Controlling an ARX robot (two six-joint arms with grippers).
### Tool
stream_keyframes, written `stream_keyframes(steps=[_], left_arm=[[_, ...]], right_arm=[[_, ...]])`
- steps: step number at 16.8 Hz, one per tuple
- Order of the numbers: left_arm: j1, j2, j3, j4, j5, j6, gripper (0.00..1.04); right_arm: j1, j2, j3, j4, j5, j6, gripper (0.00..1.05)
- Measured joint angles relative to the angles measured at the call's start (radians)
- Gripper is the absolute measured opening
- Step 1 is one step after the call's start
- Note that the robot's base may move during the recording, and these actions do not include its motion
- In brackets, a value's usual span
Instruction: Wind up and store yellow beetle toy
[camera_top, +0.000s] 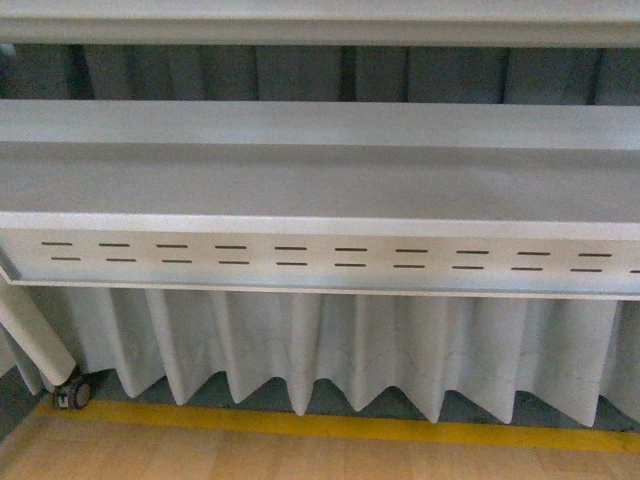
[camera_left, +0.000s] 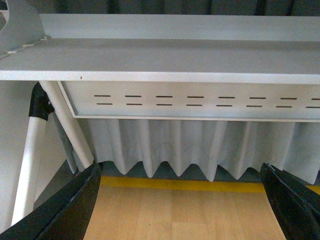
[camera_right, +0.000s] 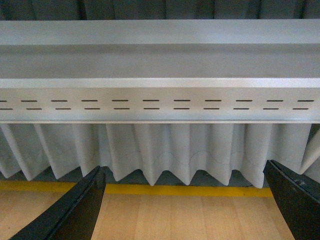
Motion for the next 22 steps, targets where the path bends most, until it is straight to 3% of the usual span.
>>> stream_keyframes(steps=[22], left_arm=[[0.0,0.0,0.0,0.0,0.0,0.0,0.98]], right_arm=[[0.0,0.0,0.0,0.0,0.0,0.0,0.98]])
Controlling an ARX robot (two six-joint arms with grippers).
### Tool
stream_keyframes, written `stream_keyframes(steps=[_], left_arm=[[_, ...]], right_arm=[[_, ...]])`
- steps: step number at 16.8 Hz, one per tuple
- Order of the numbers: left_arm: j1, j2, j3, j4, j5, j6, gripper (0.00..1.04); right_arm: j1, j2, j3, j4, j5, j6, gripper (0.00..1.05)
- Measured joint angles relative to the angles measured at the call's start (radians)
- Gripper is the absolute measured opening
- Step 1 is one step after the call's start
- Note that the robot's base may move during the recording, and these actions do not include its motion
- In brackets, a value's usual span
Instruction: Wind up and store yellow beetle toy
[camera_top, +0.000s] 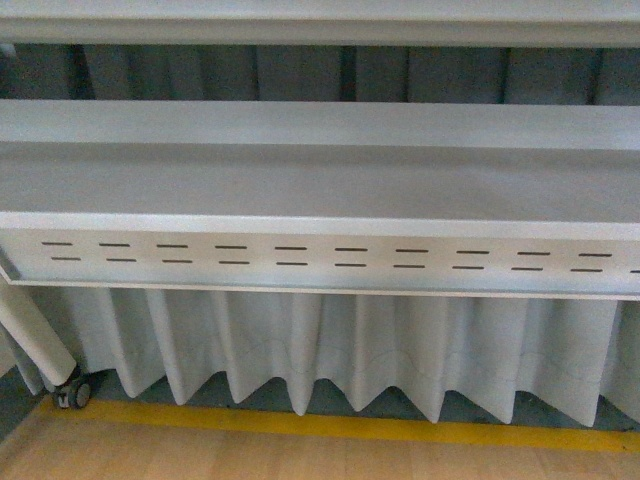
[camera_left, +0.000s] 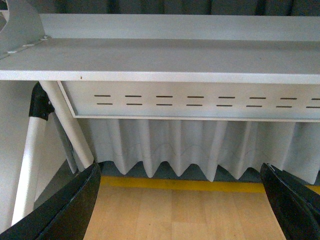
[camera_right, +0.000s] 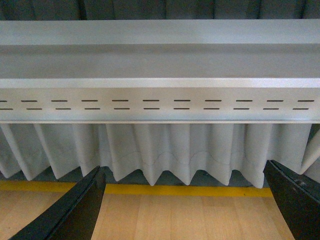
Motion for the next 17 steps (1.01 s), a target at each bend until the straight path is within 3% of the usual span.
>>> stream_keyframes(steps=[17], left_arm=[[0.0,0.0,0.0,0.002,0.0,0.0,0.98]], right_arm=[[0.0,0.0,0.0,0.0,0.0,0.0,0.98]])
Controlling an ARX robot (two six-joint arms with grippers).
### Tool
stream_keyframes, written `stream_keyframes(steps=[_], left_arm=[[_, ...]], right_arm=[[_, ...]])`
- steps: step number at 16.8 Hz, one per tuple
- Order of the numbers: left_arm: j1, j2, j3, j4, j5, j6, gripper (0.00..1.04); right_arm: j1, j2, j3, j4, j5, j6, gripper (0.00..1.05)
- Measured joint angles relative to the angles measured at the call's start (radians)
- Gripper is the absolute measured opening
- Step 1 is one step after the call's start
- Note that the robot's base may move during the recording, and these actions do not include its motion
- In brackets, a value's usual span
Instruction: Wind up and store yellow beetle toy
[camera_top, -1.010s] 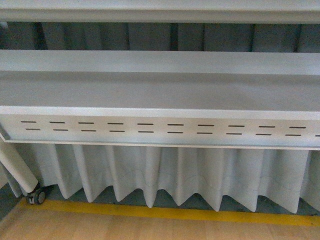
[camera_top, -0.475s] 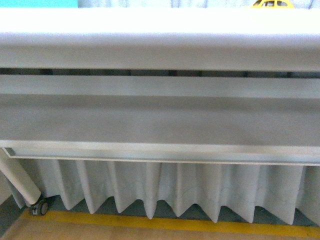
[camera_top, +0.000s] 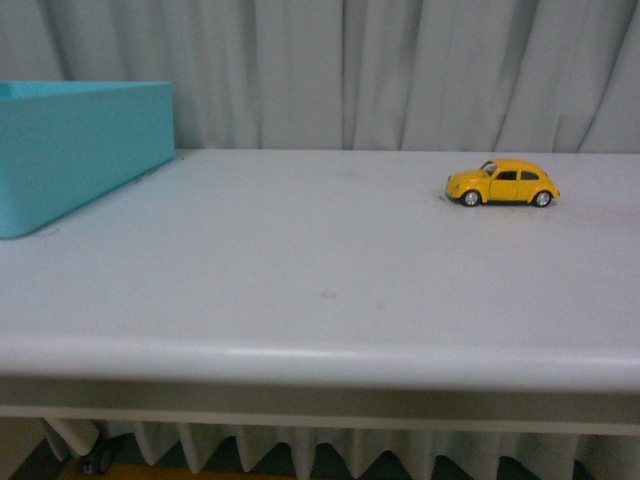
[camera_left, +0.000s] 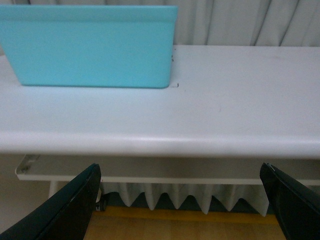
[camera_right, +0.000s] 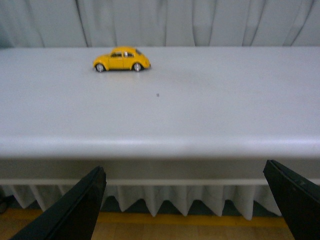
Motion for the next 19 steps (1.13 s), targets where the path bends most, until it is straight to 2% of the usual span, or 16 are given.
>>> stream_keyframes(steps=[19], left_arm=[[0.0,0.0,0.0,0.002,0.0,0.0,0.98]], right_arm=[[0.0,0.001,0.0,0.001,0.0,0.006,0.98]])
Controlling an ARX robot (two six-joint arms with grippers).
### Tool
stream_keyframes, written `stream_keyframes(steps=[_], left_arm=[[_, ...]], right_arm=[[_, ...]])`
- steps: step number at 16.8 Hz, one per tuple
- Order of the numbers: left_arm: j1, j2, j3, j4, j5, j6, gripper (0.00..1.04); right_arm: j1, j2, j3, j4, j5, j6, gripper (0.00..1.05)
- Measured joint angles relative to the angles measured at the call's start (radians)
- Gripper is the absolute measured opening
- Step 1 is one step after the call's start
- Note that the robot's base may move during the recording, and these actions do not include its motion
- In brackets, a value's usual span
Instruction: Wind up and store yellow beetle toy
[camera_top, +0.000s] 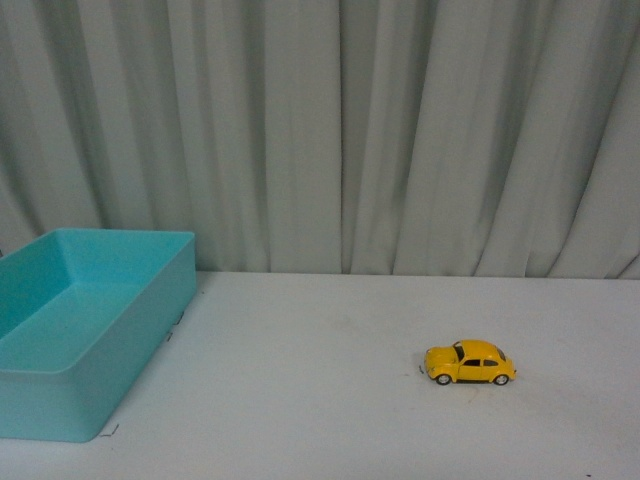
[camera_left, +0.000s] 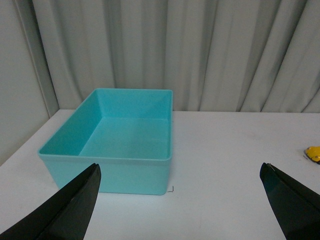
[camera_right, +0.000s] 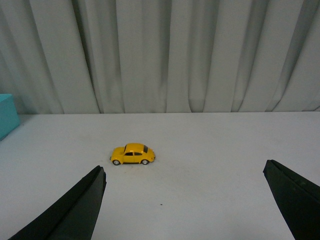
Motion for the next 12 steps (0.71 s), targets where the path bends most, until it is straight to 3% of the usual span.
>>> stream_keyframes(steps=[12], left_arm=[[0.0,0.0,0.0,0.0,0.0,0.0,0.98]], right_arm=[[0.0,0.0,0.0,0.0,0.0,0.0,0.98]])
